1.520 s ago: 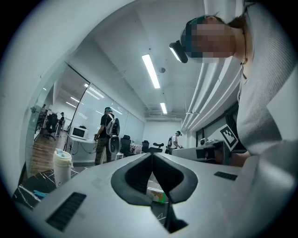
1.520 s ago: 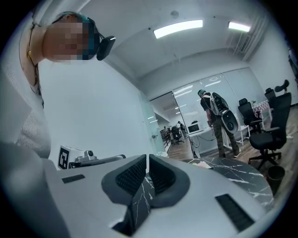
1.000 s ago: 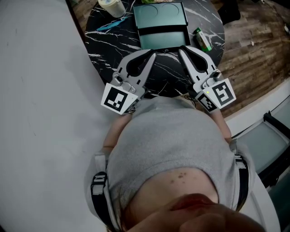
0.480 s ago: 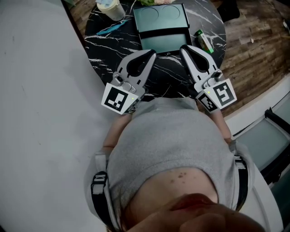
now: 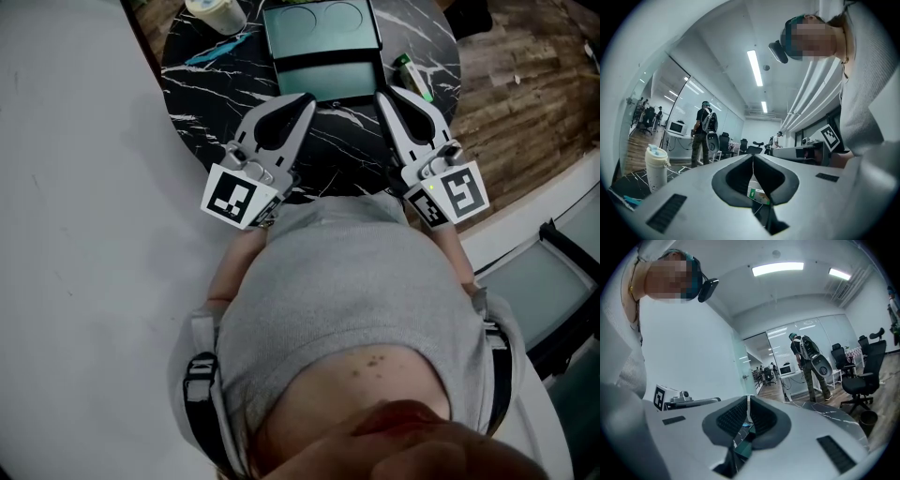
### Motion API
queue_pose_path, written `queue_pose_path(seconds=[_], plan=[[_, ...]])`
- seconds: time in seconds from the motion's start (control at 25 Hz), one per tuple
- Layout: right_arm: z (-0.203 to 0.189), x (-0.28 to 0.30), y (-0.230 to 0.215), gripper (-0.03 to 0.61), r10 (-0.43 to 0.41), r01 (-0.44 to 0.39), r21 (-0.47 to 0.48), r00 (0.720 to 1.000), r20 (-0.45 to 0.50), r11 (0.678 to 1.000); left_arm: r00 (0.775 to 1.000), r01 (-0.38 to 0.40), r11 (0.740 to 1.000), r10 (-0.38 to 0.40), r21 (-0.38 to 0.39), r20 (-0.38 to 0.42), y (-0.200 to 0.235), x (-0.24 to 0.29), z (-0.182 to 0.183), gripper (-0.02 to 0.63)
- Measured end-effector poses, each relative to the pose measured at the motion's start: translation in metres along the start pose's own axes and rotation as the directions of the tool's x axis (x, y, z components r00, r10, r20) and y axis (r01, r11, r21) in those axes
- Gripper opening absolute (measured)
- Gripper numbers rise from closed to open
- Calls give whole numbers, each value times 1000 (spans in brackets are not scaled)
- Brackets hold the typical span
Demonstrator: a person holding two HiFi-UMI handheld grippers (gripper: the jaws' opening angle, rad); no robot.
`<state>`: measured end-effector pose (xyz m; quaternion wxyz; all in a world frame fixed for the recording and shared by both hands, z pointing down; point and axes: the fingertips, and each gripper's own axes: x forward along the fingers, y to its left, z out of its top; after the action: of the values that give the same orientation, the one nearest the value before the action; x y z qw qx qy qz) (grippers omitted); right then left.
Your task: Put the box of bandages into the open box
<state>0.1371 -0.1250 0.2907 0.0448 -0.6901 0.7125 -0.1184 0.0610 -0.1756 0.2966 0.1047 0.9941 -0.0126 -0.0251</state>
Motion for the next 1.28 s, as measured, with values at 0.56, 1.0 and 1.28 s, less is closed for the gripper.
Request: queue_pose_path(seconds=[0.56, 1.0, 1.28], plan=[[4, -42, -68, 77, 21, -22, -49, 1000, -19, 999, 996, -90, 996, 90, 28, 3, -45, 32, -11, 12], [-27, -56, -116, 172, -15, 9, -58, 995, -99, 998, 989, -148, 988, 149, 46, -17, -65, 46, -22, 12], [-57, -56, -134, 172, -17, 4, -76, 986, -168, 997, 981, -187, 981, 189, 43, -39, -75, 49, -30, 12]])
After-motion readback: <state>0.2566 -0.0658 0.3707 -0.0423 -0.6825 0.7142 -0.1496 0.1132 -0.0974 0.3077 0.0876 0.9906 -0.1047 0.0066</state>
